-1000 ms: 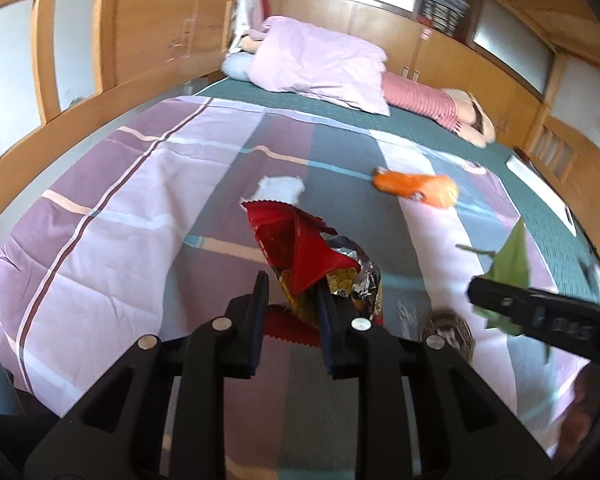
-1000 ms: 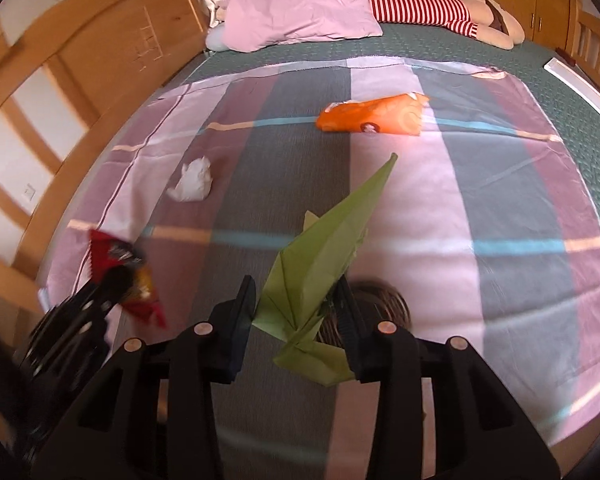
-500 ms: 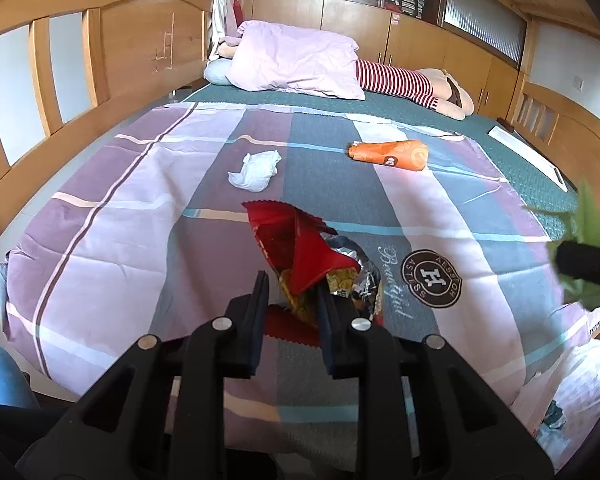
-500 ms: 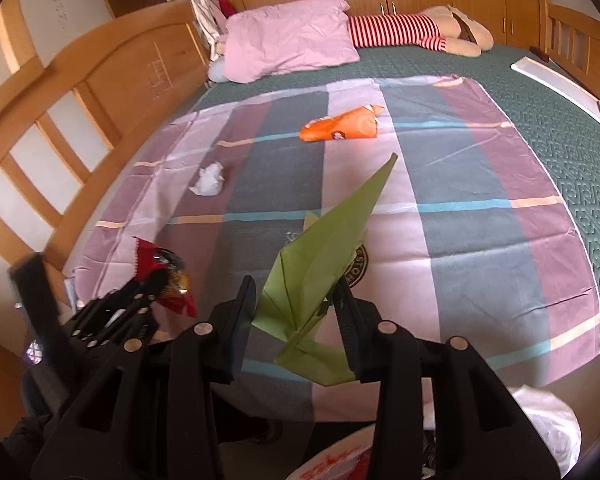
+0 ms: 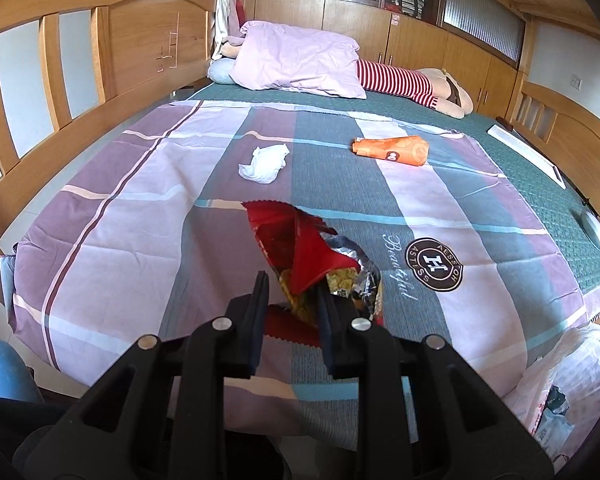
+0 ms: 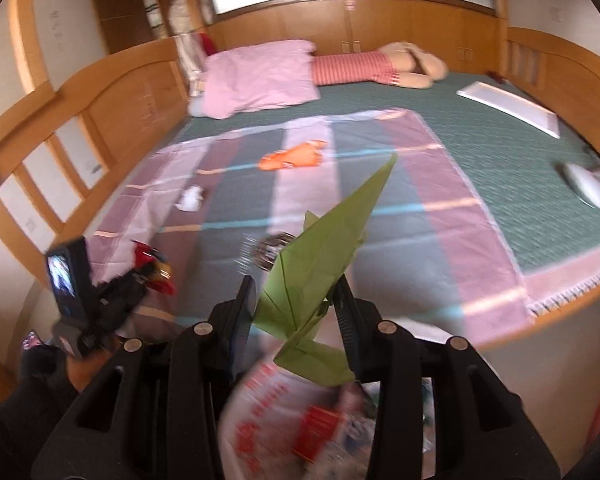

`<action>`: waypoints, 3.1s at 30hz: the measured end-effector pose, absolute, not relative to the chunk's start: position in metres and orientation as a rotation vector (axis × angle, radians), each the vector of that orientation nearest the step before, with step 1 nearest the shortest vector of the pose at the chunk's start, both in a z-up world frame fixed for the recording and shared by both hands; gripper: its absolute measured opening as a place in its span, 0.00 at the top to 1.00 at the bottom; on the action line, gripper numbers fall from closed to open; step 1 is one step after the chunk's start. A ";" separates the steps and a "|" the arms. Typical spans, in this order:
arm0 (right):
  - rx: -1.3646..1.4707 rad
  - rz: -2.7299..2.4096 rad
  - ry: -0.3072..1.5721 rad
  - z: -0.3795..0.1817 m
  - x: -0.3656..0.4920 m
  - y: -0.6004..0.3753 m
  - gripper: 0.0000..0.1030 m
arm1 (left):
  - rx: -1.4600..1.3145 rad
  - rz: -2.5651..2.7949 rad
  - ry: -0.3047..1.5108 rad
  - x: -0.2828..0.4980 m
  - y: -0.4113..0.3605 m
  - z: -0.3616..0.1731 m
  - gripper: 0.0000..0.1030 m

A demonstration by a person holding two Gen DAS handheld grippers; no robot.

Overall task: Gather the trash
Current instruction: 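Carry the green paper crane to the bin and release it with the right gripper, then lower the red chip bag over the bin and open the left gripper, then move both grippers back over the sheet toward the remaining trash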

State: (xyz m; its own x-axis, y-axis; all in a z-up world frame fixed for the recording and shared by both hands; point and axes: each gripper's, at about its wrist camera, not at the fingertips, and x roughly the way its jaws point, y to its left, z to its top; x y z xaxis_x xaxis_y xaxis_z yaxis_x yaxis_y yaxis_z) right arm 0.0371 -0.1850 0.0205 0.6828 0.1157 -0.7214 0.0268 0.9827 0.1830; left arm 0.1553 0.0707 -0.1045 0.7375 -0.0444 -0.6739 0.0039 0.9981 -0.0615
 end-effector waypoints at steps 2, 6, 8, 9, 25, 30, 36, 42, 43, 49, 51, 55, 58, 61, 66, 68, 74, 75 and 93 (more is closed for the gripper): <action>0.194 0.005 0.836 0.014 0.022 -0.200 0.61 | -0.056 -0.031 0.740 0.155 0.071 -0.104 0.77; 0.229 -0.057 0.916 -0.009 0.005 -0.221 0.59 | -0.044 -0.040 0.733 0.151 0.068 -0.104 0.77; 0.214 -0.092 1.012 -0.028 0.004 -0.223 0.53 | -0.038 -0.043 0.730 0.149 0.067 -0.104 0.77; 0.199 -0.107 1.048 -0.034 0.005 -0.222 0.48 | -0.038 -0.046 0.731 0.148 0.067 -0.104 0.77; 0.340 -0.189 0.737 0.026 -0.027 -0.251 0.21 | -0.124 -0.240 0.646 0.103 0.048 -0.074 0.77; 0.501 -0.238 0.604 0.041 -0.044 -0.275 0.21 | -0.075 -0.572 0.659 0.064 -0.008 -0.060 0.77; 0.562 -0.277 0.564 0.044 -0.053 -0.290 0.20 | 0.075 -0.939 0.774 0.024 -0.078 -0.083 0.77; 0.580 -0.272 0.588 0.035 -0.053 -0.292 0.20 | 0.143 -0.995 0.799 0.013 -0.097 -0.095 0.72; 0.581 -0.269 0.591 0.034 -0.052 -0.292 0.20 | 0.142 -0.992 0.794 0.013 -0.097 -0.095 0.57; 0.585 -0.259 0.604 0.030 -0.049 -0.289 0.20 | 0.102 -0.946 0.745 0.016 -0.085 -0.085 0.21; 0.584 -0.256 0.609 0.029 -0.047 -0.288 0.20 | 0.086 -0.926 0.733 0.017 -0.081 -0.082 0.18; 0.584 -0.254 0.619 0.026 -0.044 -0.288 0.20 | 0.035 -0.885 0.722 0.024 -0.068 -0.078 0.14; 0.584 -0.252 0.624 0.023 -0.042 -0.287 0.20 | -0.007 -0.858 0.705 0.030 -0.058 -0.074 0.14; 0.579 -0.253 0.632 0.021 -0.039 -0.285 0.20 | -0.037 -0.805 0.683 0.037 -0.045 -0.071 0.14; 0.573 -0.252 0.657 0.013 -0.028 -0.282 0.20 | -0.087 -0.635 0.667 0.062 -0.015 -0.070 0.14; 0.569 -0.250 0.673 0.009 -0.021 -0.280 0.20 | -0.113 -0.561 0.674 0.077 0.000 -0.071 0.11; 0.536 -0.226 0.710 0.003 0.004 -0.269 0.20 | -0.147 -0.385 0.674 0.109 0.034 -0.069 0.07; 0.528 -0.224 0.713 0.003 0.007 -0.266 0.20 | -0.141 -0.358 0.672 0.114 0.038 -0.068 0.07; 0.441 -0.212 0.816 -0.026 0.067 -0.253 0.20 | -0.053 0.032 0.776 0.238 0.072 -0.080 0.04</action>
